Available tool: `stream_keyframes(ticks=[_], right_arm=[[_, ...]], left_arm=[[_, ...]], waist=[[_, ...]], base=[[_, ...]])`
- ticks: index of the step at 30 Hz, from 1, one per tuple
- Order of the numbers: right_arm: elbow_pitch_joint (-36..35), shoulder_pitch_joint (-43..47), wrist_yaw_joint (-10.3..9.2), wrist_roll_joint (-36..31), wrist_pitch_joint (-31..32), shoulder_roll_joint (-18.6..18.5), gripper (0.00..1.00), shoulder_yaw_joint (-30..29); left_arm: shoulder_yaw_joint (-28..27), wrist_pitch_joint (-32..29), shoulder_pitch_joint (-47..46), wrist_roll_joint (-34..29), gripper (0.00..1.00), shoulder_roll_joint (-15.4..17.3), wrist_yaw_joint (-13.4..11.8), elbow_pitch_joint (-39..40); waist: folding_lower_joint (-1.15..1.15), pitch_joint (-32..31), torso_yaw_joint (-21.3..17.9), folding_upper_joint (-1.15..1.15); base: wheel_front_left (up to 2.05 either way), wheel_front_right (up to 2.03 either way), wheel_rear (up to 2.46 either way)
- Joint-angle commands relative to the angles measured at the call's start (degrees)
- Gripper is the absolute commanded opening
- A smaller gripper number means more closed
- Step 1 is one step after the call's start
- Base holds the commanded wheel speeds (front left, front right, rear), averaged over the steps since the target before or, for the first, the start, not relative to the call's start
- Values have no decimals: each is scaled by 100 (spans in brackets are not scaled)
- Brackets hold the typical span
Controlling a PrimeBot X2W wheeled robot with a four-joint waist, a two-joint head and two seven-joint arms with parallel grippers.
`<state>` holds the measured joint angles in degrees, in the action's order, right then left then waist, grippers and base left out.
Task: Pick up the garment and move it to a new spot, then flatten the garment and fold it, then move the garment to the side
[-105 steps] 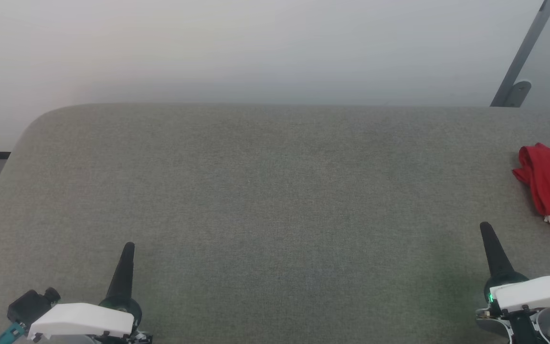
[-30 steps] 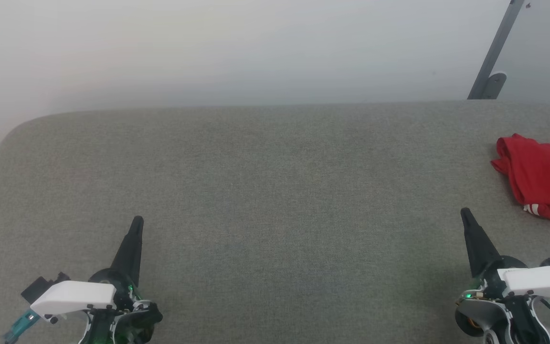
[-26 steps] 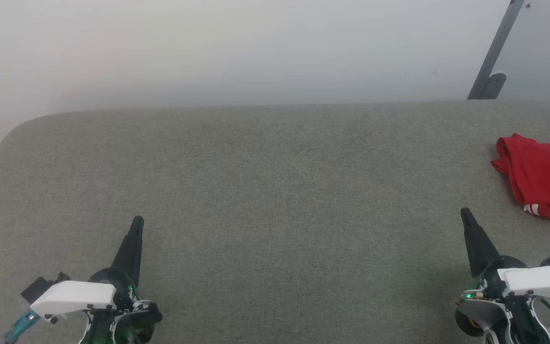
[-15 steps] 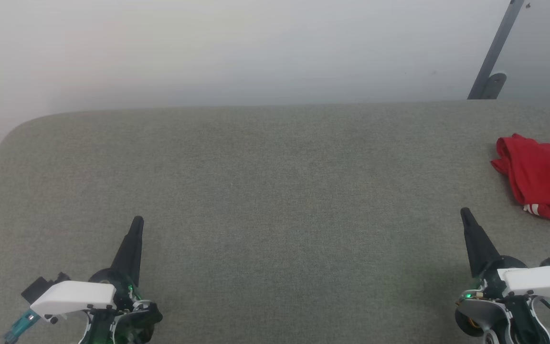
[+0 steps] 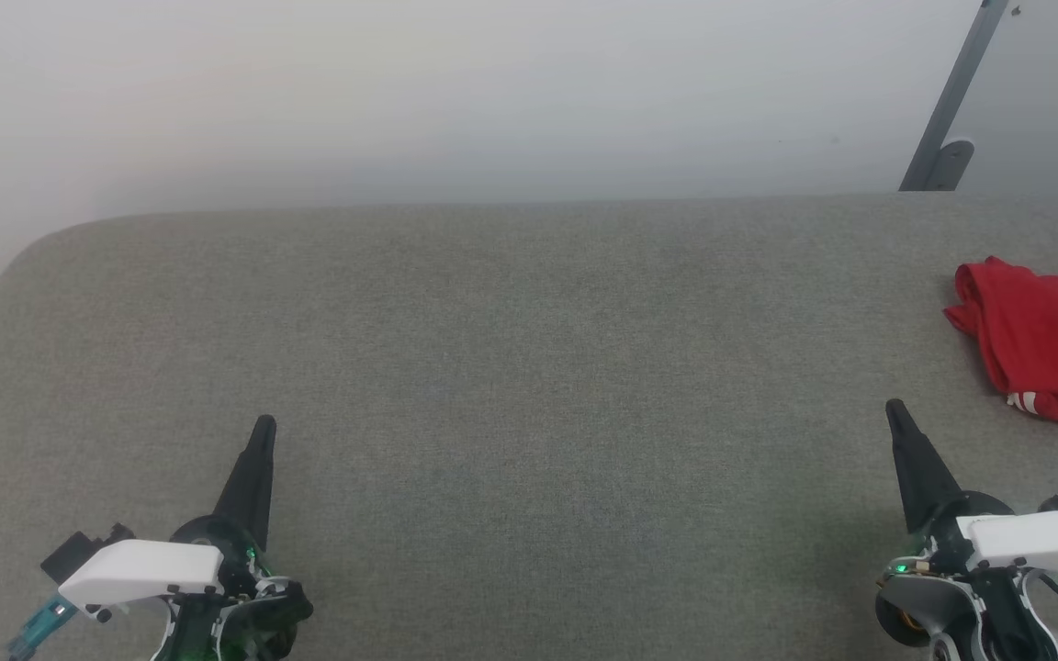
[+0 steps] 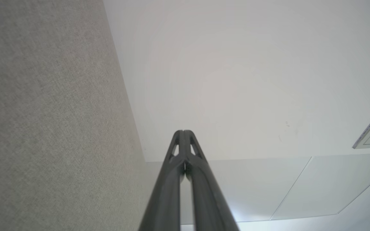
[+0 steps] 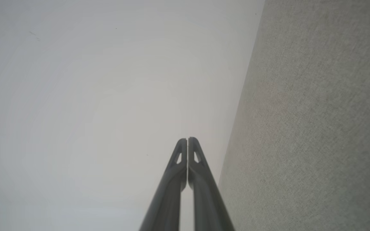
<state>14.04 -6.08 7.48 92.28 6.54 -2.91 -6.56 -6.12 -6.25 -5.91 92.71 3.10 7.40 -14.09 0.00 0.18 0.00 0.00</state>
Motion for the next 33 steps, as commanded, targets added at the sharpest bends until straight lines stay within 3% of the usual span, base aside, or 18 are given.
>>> stream_keyframes(ticks=[1, 33], right_arm=[[7, -33, 3, 24, 11, 16, 0, 7], [6, -32, 2, 25, 11, 16, 0, 8]], left_arm=[[-27, -29, -67, -11, 0, -7, 16, 0], [-38, -31, -69, -25, 0, -17, 16, 0]], waist=[[0, 0, 0, 0], [0, 0, 0, 0]], base=[[0, 0, 0], [0, 0, 0]])
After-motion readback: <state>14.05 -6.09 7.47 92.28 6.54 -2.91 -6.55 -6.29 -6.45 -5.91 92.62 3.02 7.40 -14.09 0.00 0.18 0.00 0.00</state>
